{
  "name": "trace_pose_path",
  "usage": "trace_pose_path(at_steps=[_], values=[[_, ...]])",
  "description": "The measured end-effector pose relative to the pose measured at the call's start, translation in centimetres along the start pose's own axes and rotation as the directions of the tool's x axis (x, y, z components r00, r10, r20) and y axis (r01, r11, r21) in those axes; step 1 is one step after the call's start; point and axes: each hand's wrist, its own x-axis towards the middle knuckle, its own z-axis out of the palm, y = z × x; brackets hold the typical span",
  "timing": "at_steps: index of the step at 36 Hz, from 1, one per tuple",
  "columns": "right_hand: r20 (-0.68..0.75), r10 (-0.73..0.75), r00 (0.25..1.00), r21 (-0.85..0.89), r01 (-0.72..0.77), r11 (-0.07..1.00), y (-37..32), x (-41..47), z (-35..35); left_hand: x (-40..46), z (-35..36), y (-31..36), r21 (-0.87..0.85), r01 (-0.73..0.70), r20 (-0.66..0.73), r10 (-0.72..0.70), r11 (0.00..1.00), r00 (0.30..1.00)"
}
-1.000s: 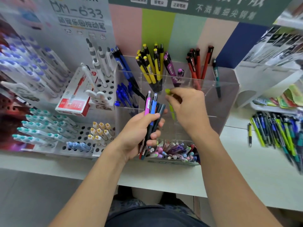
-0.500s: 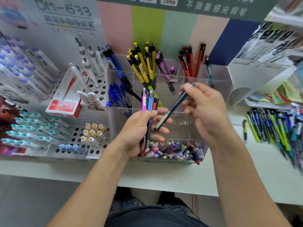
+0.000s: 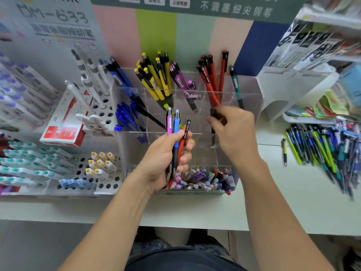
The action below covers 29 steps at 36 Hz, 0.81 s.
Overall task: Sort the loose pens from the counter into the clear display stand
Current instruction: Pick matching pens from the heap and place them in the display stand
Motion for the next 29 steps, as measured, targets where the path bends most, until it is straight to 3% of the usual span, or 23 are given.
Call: trace_pose_path(at_steps=[4,9,10,12,14,18,20,22,24,27,29], values=[[0.099,0.085,0.991,-0.081,-0.077,0.994,-0.2,0.8,1.1,-0.1,0.0,-0.2,0.064,-0.013,-0.025,0.015,0.998,1.000],[-0.035,0.076,0.997,0.091,-0.072,0.993,-2.6,0.1,-0.8,0.1,-0.2,-0.4,0.144,-0.052,-0.118,0.069,0.988,0.991],[0.005,0.085,0.996,0.124,-0.085,0.989,-3.1,-0.3,-1.3,0.1,-0.3,-0.4,0.148,-0.052,-0.125,0.070,0.988,0.990],[0.219,0.110,0.969,0.212,-0.157,0.964,-3.9,-0.9,-2.0,0.0,-0.1,-0.2,0.124,-0.050,-0.108,0.063,0.991,0.992],[0.417,0.083,0.905,0.342,-0.240,0.908,-4.8,-1.4,-2.3,-0.1,0.1,0.0,0.099,-0.055,-0.072,0.063,0.994,0.995],[0.492,0.185,0.851,0.620,-0.491,0.611,-5.7,-1.9,-2.2,-0.2,0.4,0.1,0.114,-0.075,-0.050,0.082,0.991,0.995],[0.402,0.243,0.883,0.696,-0.467,0.545,-5.8,-1.5,-2.7,-0.2,0.5,0.1,0.135,-0.089,-0.072,0.099,0.987,0.992],[0.181,0.244,0.953,0.770,-0.292,0.568,-5.3,-0.4,-3.7,-0.2,0.5,0.1,0.192,-0.101,-0.103,0.122,0.976,0.987],[-0.081,0.200,0.976,0.789,-0.060,0.611,-4.8,1.0,-5.4,-0.1,0.5,0.0,0.245,-0.110,-0.108,0.140,0.963,0.984],[-0.397,0.066,0.915,0.616,0.212,0.759,-4.2,3.4,-7.2,0.1,0.6,0.0,0.278,-0.111,-0.087,0.140,0.954,0.986],[-0.462,-0.008,0.887,0.469,0.251,0.847,-3.6,5.1,-7.2,0.4,0.9,0.1,0.241,-0.094,-0.071,0.115,0.966,0.991]])
